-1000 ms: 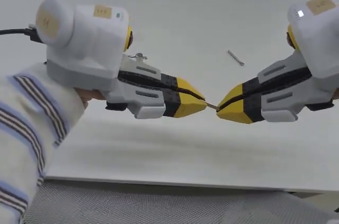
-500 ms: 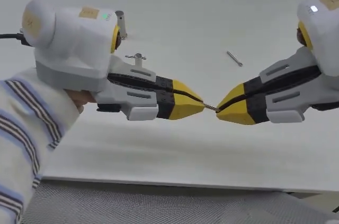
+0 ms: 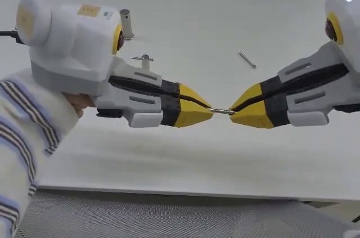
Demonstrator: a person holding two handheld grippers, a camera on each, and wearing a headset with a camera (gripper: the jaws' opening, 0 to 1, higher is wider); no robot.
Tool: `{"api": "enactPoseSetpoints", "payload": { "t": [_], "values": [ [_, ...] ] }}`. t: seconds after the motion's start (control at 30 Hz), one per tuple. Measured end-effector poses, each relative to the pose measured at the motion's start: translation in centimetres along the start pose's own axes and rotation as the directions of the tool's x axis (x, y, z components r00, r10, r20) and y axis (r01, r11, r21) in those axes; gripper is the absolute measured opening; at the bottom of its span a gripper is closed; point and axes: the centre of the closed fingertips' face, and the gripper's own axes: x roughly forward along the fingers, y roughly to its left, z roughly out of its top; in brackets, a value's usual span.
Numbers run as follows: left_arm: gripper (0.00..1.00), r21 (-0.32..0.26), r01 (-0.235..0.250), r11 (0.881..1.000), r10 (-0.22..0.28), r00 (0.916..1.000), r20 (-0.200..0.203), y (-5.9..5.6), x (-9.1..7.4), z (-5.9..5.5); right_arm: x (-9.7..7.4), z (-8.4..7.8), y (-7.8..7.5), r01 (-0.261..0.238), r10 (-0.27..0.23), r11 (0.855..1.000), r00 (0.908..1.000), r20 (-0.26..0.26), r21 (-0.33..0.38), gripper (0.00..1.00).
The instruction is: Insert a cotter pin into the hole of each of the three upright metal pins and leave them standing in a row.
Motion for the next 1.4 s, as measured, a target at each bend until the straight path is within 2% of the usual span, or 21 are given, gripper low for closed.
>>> {"api": "enactPoseSetpoints", "payload": {
  "t": [0.2,0.3,0.37,0.47,0.57,0.7,0.83,1.0,1.13,1.17,1.2,1.27,1.4],
  "values": [
    [0.01,0.026,-0.005,1.000,0.006,0.9993,-0.037,-0.1,0.4,-0.5,0.4,-0.5,0.1,0.003,-0.003,1.000,0.9997,-0.024,0.005,0.03],
    [0.01,0.006,-0.012,1.000,0.013,0.9979,-0.064,0.1,0.6,-1.1,0.7,-0.9,0.0,0.006,-0.005,1.000,0.9989,-0.047,0.006,0.03],
    [0.02,0.017,-0.016,1.000,0.017,0.9969,-0.077,0.1,0.7,-1.4,0.9,-1.1,0.0,0.007,-0.007,1.000,0.9984,-0.056,0.006,0.03],
    [0.11,0.007,-0.019,1.000,0.020,0.9966,-0.079,0.1,0.8,-1.7,1.0,-1.1,0.0,0.011,-0.011,1.000,0.9980,-0.063,0.010,0.03],
    [0.18,0.021,-0.048,0.999,0.049,0.9942,-0.095,0.7,0.7,-2.1,1.1,-1.4,-0.3,0.025,-0.024,1.000,0.9963,-0.082,0.010,0.03],
    [0.19,0.027,-0.073,0.997,0.076,0.9897,-0.121,1.4,0.2,-2.7,1.2,-1.7,-0.5,0.040,-0.039,0.999,0.9946,-0.097,0.017,0.03],
    [0.21,0.025,-0.110,0.994,0.112,0.9861,-0.123,2.2,-0.7,-3.0,1.4,-2.0,-0.7,0.060,-0.056,0.998,0.9927,-0.107,0.030,0.03],
    [0.26,0.021,-0.156,0.988,0.157,0.9750,-0.157,3.2,-1.8,-4.1,1.9,-2.6,-1.3,0.115,-0.105,0.991,0.9861,-0.128,0.073,0.03],
    [0.28,0.021,-0.212,0.977,0.212,0.9606,-0.179,4.5,-3.0,-5.0,2.2,-2.6,-1.6,0.158,-0.143,0.980,0.9822,-0.121,0.120,0.03],
    [0.28,0.038,-0.260,0.965,0.262,0.9452,-0.195,5.6,-3.6,-5.3,2.2,-2.6,-1.7,0.171,-0.155,0.976,0.9809,-0.118,0.138,0.03],
    [0.29,0.053,-0.281,0.958,0.286,0.9387,-0.192,6.1,-3.8,-5.4,2.3,-2.7,-1.7,0.177,-0.160,0.973,0.9799,-0.119,0.150,0.03],
    [0.28,0.041,-0.299,0.953,0.301,0.9333,-0.196,6.6,-4.2,-5.6,2.5,-2.8,-1.8,0.191,-0.173,0.970,0.9773,-0.122,0.153,0.03],
    [0.30,0.044,-0.304,0.952,0.307,0.9313,-0.197,7.3,-4.6,-5.7,2.6,-3.0,-2.3,0.219,-0.199,0.959,0.9722,-0.124,0.180,0.03]
  ]
}}
